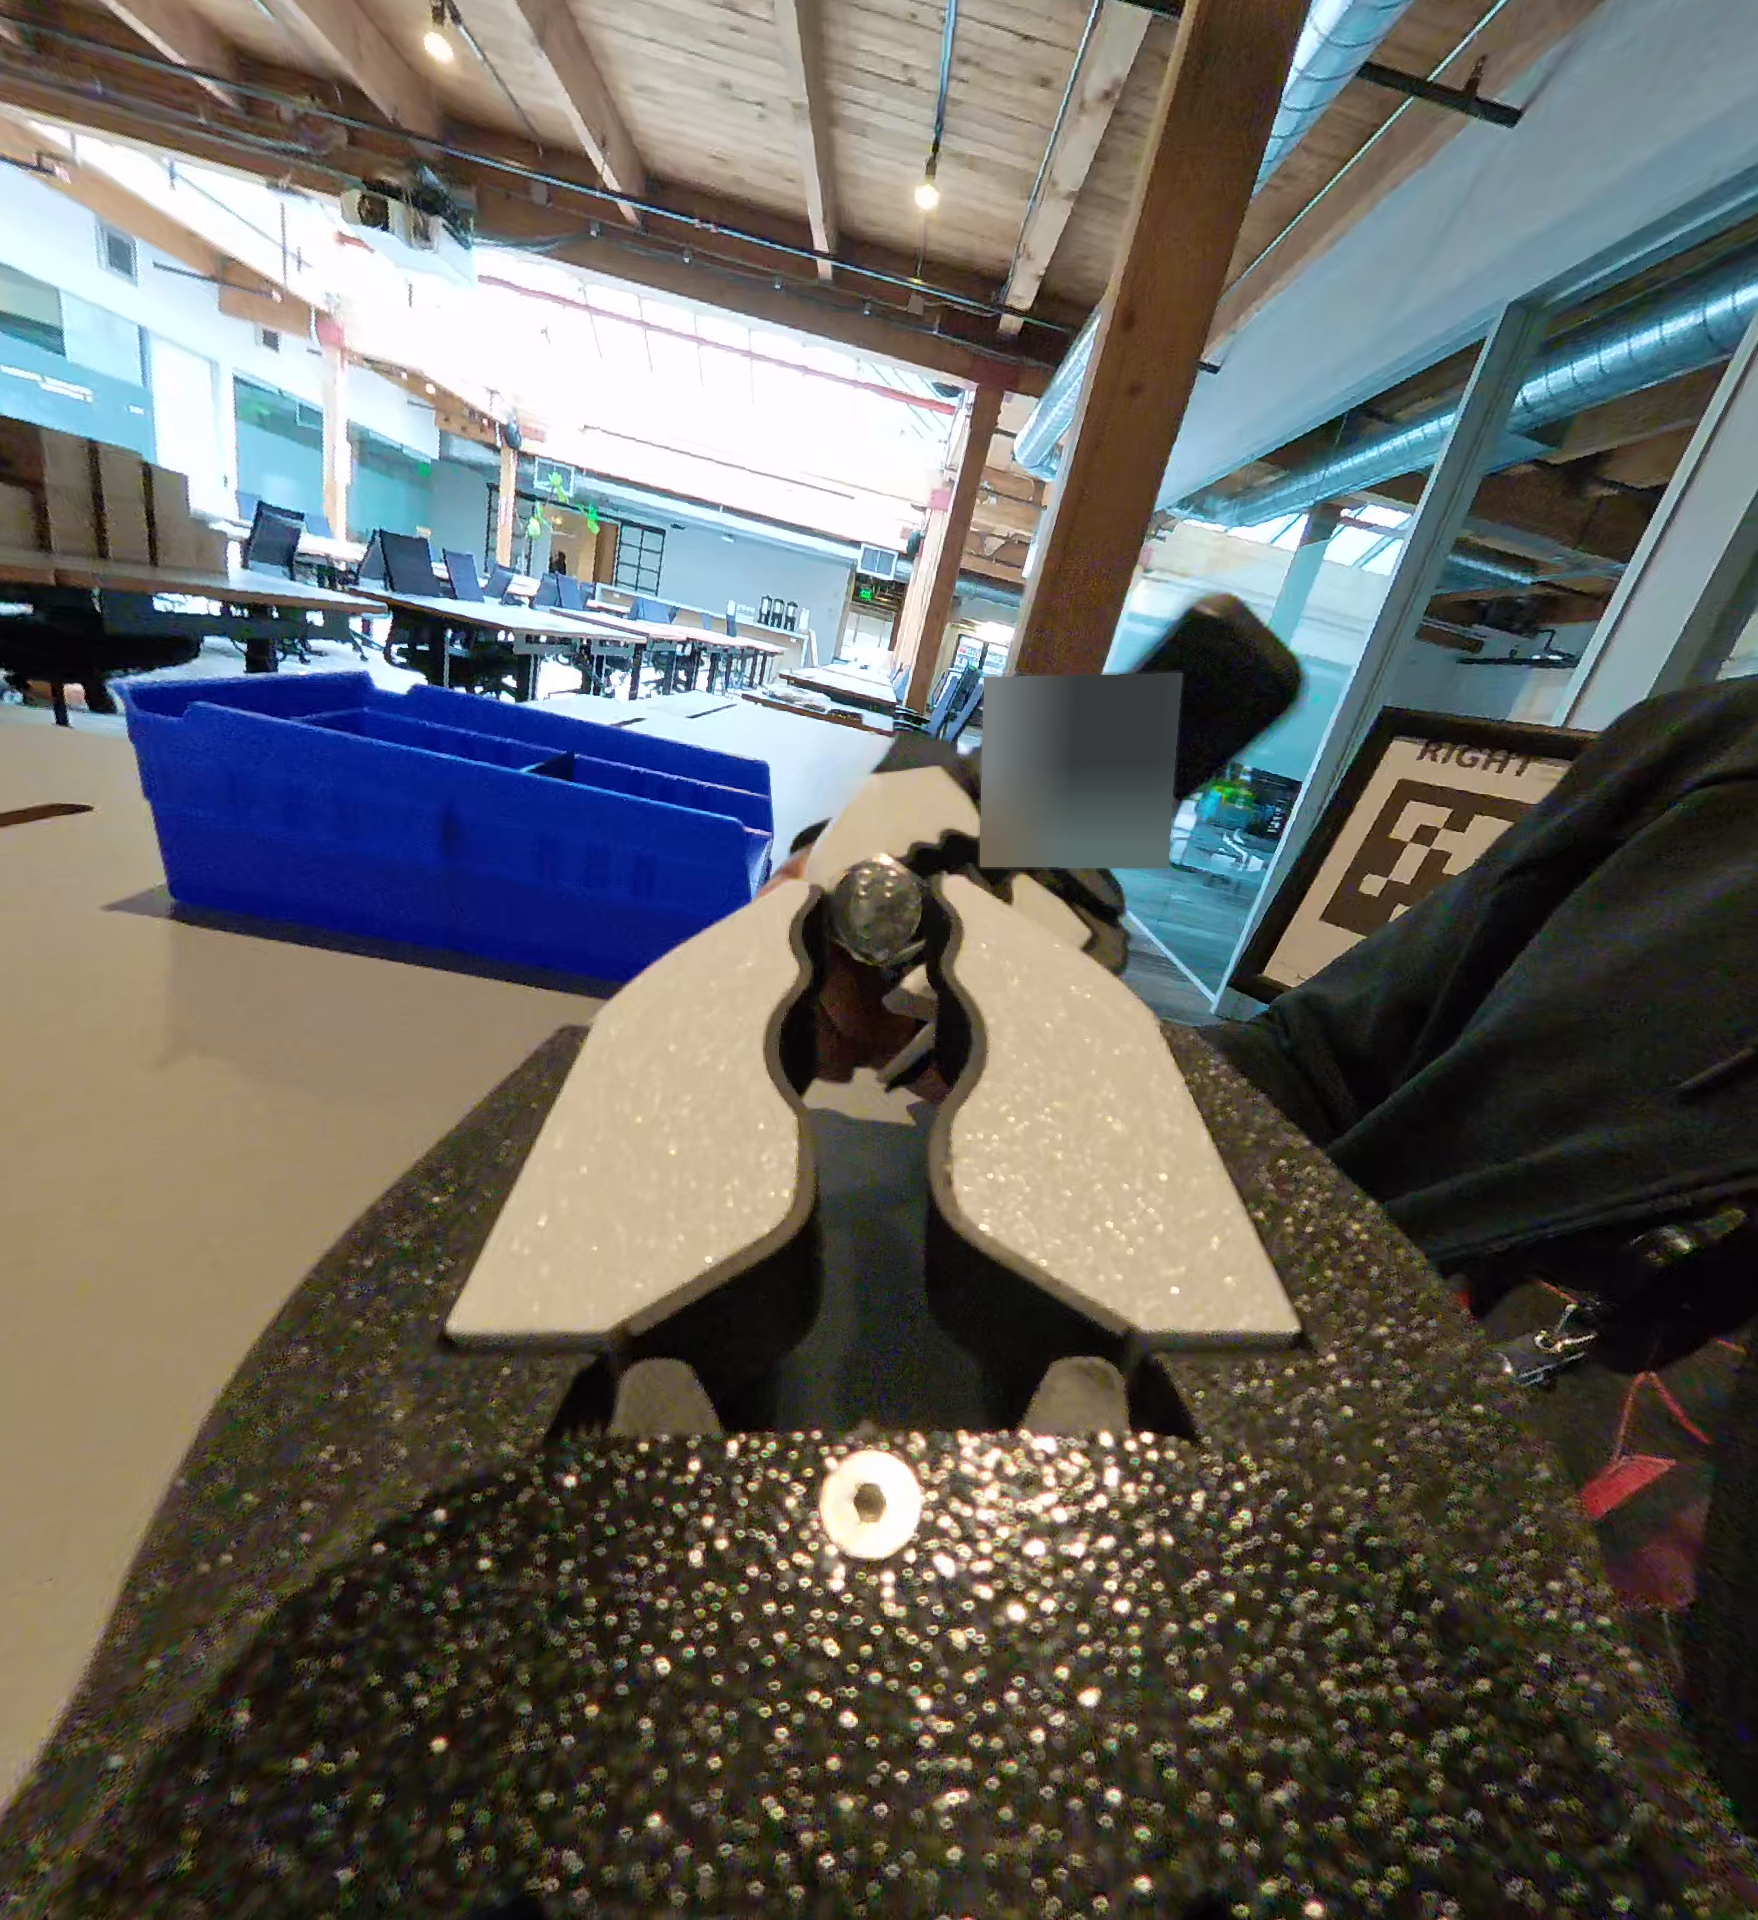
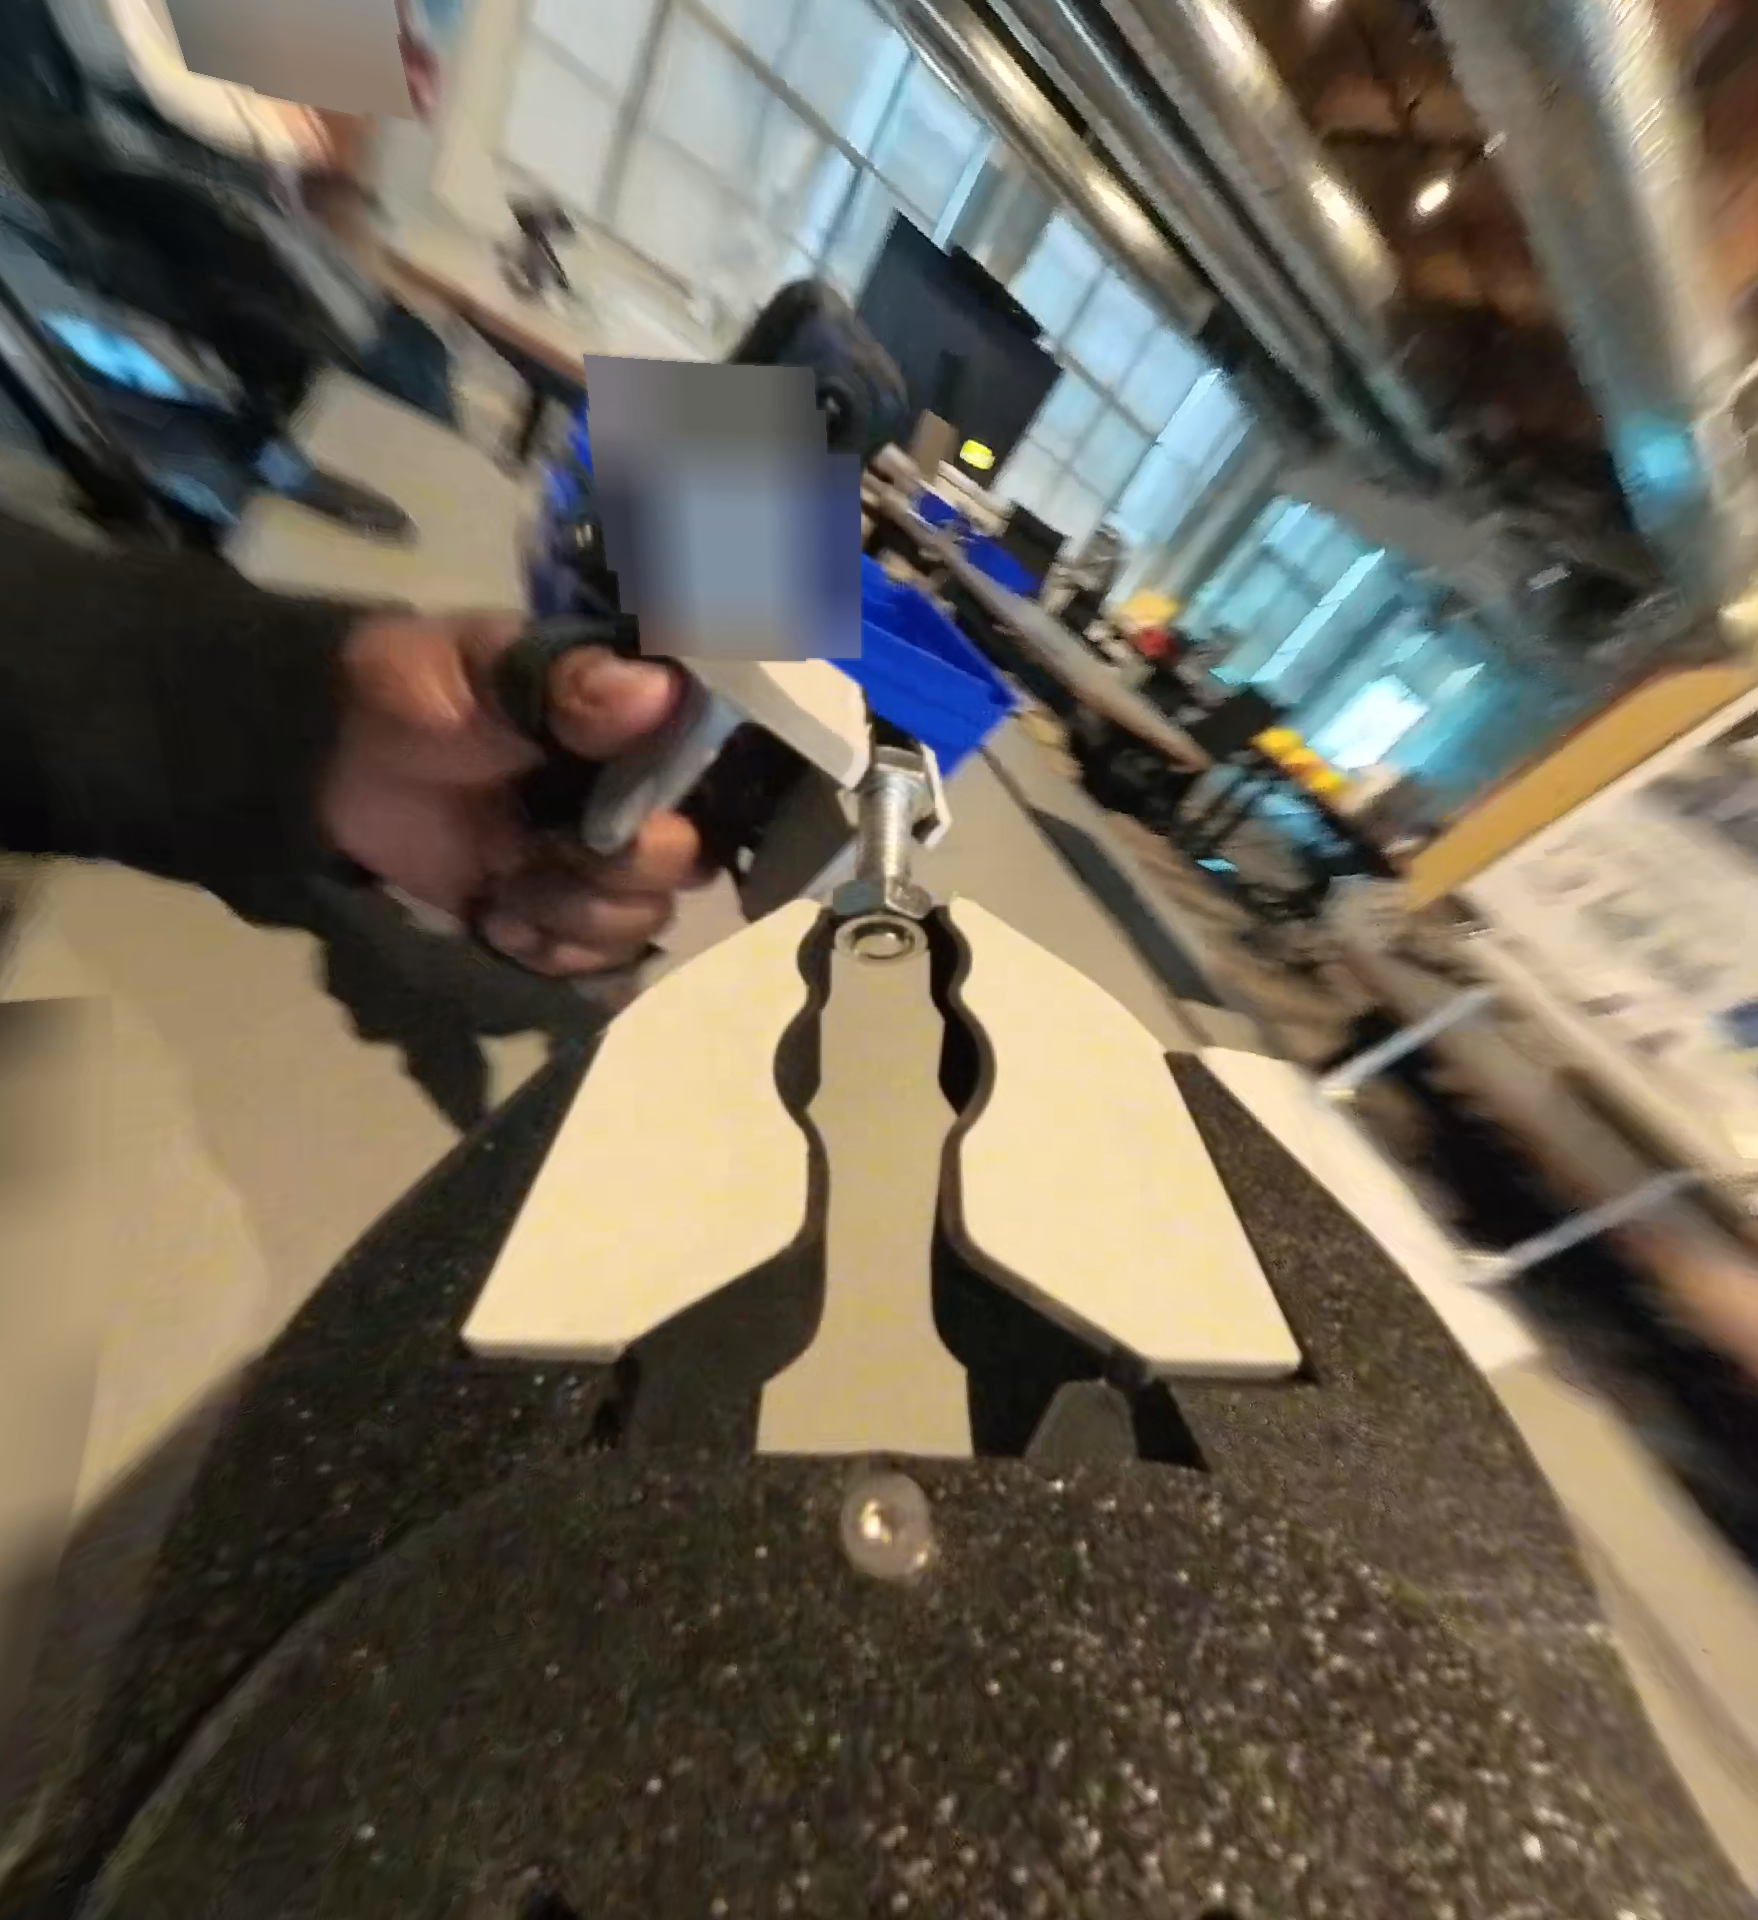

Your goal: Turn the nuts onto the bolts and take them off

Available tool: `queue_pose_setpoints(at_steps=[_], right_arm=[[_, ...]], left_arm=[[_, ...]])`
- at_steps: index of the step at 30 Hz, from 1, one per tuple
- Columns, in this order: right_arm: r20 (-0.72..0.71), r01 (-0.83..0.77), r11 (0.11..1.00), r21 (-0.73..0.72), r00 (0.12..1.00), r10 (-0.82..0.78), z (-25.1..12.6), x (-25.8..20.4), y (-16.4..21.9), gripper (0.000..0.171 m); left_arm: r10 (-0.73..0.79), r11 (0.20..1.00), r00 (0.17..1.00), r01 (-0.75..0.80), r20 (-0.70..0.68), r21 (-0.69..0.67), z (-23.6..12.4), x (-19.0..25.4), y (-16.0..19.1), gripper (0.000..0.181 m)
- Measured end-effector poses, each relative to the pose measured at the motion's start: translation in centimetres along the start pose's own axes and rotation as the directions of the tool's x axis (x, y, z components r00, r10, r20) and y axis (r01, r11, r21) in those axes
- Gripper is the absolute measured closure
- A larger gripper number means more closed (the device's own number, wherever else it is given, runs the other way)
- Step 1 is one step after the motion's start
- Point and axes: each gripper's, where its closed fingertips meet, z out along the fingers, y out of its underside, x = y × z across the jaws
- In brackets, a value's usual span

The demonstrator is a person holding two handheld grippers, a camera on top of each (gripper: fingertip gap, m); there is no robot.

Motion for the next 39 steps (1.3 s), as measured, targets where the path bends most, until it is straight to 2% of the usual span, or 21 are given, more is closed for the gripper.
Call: queue_pose_setpoints(at_steps=[2, 3, 5, 8, 11, 14, 17, 21, 24, 27, 29, 32, 33, 35, 37, 39], right_arm=[[-0.086, 0.19, 0.98, -0.06, 0.977, -0.195, 0.0, 0.2, 0.3, 0.153], [-0.106, 0.235, 0.969, -0.072, 0.965, -0.241, 0.0, 0.3, 0.3, 0.153], [-0.09, 0.209, 0.977, -0.029, 0.973, -0.211, -0.1, -0.1, -0.2, 0.148], [-0.003, -0.015, 0.997, 0.075, 1.0, 0.015, -0.4, -0.1, -1.2, 0.129], [0.172, -0.308, 0.945, 0.114, 0.942, 0.287, -0.4, -0.4, -1.6, 0.127], [0.298, -0.508, 0.853, 0.117, 0.838, 0.458, -0.6, -0.4, -1.9, 0.134], [0.35, -0.551, 0.829, 0.095, 0.798, 0.491, -0.7, -0.8, -1.9, 0.151], [0.261, -0.418, 0.903, 0.095, 0.886, 0.383, -0.5, -0.7, -1.5, 0.153], [0.074, -0.087, 0.994, 0.067, 0.994, 0.082, -0.4, -0.5, -1.0, 0.153], [-0.095, 0.254, 0.966, -0.034, 0.962, -0.257, -0.3, -0.2, -0.4, 0.153], [-0.126, 0.305, 0.951, -0.045, 0.943, -0.308, -0.3, -0.2, -0.6, 0.153], [-0.083, 0.191, 0.981, 0.019, 0.979, -0.189, -0.4, -0.4, -1.0, 0.141], [-0.058, 0.109, 0.993, 0.045, 0.993, -0.106, -0.4, -0.3, -1.1, 0.134], [0.04, -0.103, 0.99, 0.097, 0.994, 0.1, -0.4, -0.2, -1.4, 0.131], [0.19, -0.332, 0.934, 0.128, 0.933, 0.306, -0.6, -0.4, -1.9, 0.131], [0.299, -0.494, 0.858, 0.141, 0.848, 0.438, -0.9, -0.3, -2.4, 0.133]], left_arm=[[-0.015, 1.0, 1.0, 0.015, 0.006, -0.009, 0.0, -0.2, 0.2, 0.164], [-0.015, 1.0, 1.0, 0.016, 0.004, -0.008, 0.0, -0.2, 0.2, 0.164], [0.0, 1.0, 1.0, 0.0, -0.009, 0.01, 0.0, 0.1, -0.1, 0.164], [0.028, 0.999, 1.0, -0.027, -0.011, 0.034, -0.2, 0.4, -0.6, 0.165], [0.053, 0.998, 0.998, -0.052, -0.023, 0.035, -0.1, 0.8, -0.7, 0.165], [0.093, 0.996, 0.996, -0.093, -0.017, 0.013, 0.1, 1.0, -0.5, 0.164], [0.102, 0.995, 0.995, -0.102, -0.02, 0.008, 0.2, 1.1, -0.5, 0.163], [0.093, 0.996, 0.996, -0.093, -0.014, 0.0, 0.2, 1.0, -0.3, 0.164], [0.043, 0.999, 0.999, -0.043, -0.022, -0.003, 0.2, 0.7, -0.1, 0.165], [0.004, 1.0, 1.0, -0.004, -0.017, -0.012, 0.1, 0.3, 0.2, 0.164], [-0.003, 1.0, 1.0, 0.003, -0.029, -0.001, 0.1, 0.4, 0.0, 0.164], [0.023, 0.999, 0.999, -0.021, -0.045, 0.032, 0.0, 0.9, -0.6, 0.164], [0.033, 0.998, 0.998, -0.031, -0.052, 0.048, -0.1, 1.1, -0.9, 0.164], [0.053, 0.996, 0.997, -0.049, -0.055, 0.071, -0.3, 1.3, -1.3, 0.165], [0.074, 0.995, 0.996, -0.071, -0.044, 0.07, -0.3, 1.3, -1.4, 0.165], [0.103, 0.993, 0.994, -0.101, -0.035, 0.057, -0.2, 1.4, -1.3, 0.165]])
